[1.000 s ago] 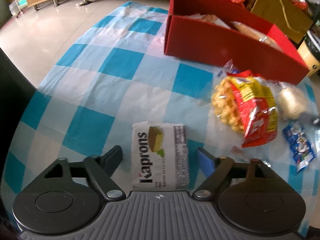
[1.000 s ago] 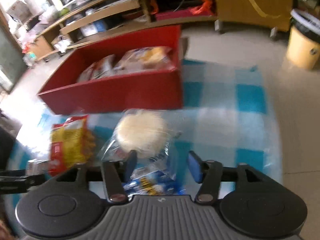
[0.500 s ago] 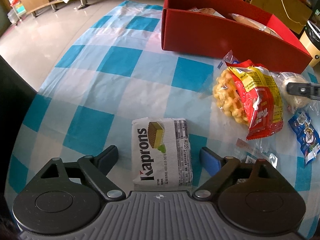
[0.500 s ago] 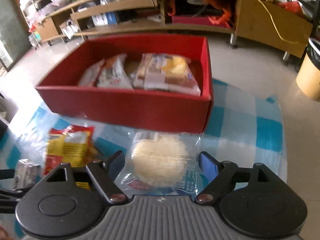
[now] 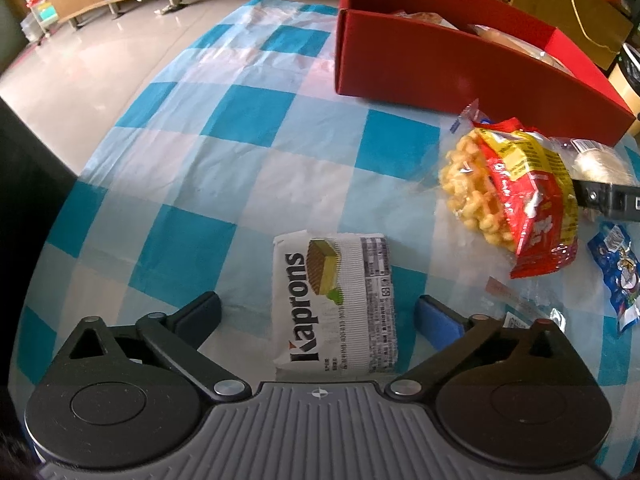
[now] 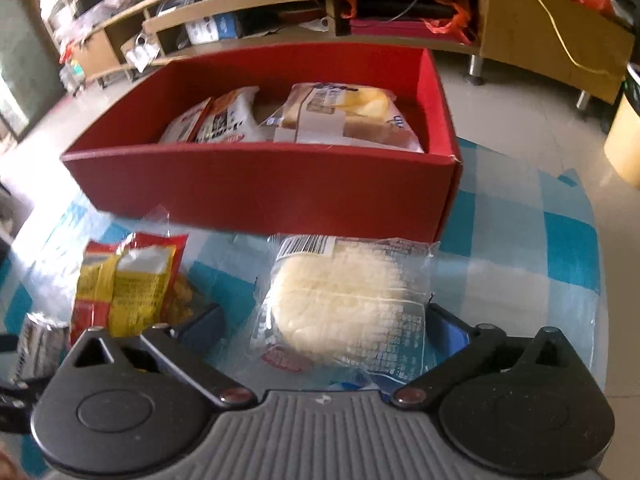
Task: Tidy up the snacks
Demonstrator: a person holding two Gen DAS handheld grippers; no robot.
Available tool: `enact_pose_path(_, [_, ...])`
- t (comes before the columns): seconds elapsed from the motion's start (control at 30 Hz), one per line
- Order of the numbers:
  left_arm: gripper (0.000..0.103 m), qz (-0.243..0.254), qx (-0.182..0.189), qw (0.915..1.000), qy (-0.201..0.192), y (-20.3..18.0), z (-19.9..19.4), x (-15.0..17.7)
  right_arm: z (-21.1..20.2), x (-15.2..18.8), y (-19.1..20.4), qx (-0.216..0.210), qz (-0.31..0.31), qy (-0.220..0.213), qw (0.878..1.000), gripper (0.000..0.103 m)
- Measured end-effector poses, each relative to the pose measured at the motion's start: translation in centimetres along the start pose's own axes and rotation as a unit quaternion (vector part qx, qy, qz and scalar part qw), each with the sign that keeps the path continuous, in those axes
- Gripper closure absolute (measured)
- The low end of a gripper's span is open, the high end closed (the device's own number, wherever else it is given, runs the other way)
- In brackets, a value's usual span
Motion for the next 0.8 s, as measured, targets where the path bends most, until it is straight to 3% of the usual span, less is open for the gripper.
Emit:
enact_pose_path(0.07, [0.002, -0.004, -0.002, 1.0000, -0.001, 0.1, 0.0, -0.1, -0.1, -0.1, -0.2, -0.002, 0.007, 0.002, 1.000, 0.000])
enact_pose_path(0.2, [0.022, -0.010, 0.003, 0.9999, -0.008, 0.2, -0.7, -0.4, -0.9, -0.3, -0.6, 0.007, 0.008, -0.008, 1.000, 0.029])
enact_pose_path(0.27, [0.029, -0.008, 0.001, 0.9999, -0.009, 0.0, -1.0, -0.6, -1.3, -0.3, -0.8, 0.002, 0.012, -0.010, 1.000, 0.032])
enact_pose_path(0.3, [0.038, -0.006, 0.003, 0.9999, -0.010, -0.1, -1.1, -0.7, -1.4, -0.2, -0.9, 0.003, 0.014, -0.011, 1.000, 0.033])
enact_pose_path(0.4, [0.038, -0.011, 0.022, 0.9997, -0.007, -0.3, -1.3, -0.9, -2.0, -0.2, -1.2, 0.009, 0.014, -0.018, 1.000, 0.034])
enact_pose_path(0.8, [0.038, -0.033, 0.036, 0.9979, -0.043, -0.1, -3.6, -2.2, -5.7, -1.2, -1.8, -0.031, 0.044, -0.050, 0.997, 0.034])
Point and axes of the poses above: each gripper's, at about its wrist camera, not at the fingertips, and z roughly the way its jaws point, y to its left, x to its underside, the point moved 4 cm from there along z, roughly the way its jaws point, and after that the axes turned 8 degrees about z, right-handed, at the moved point
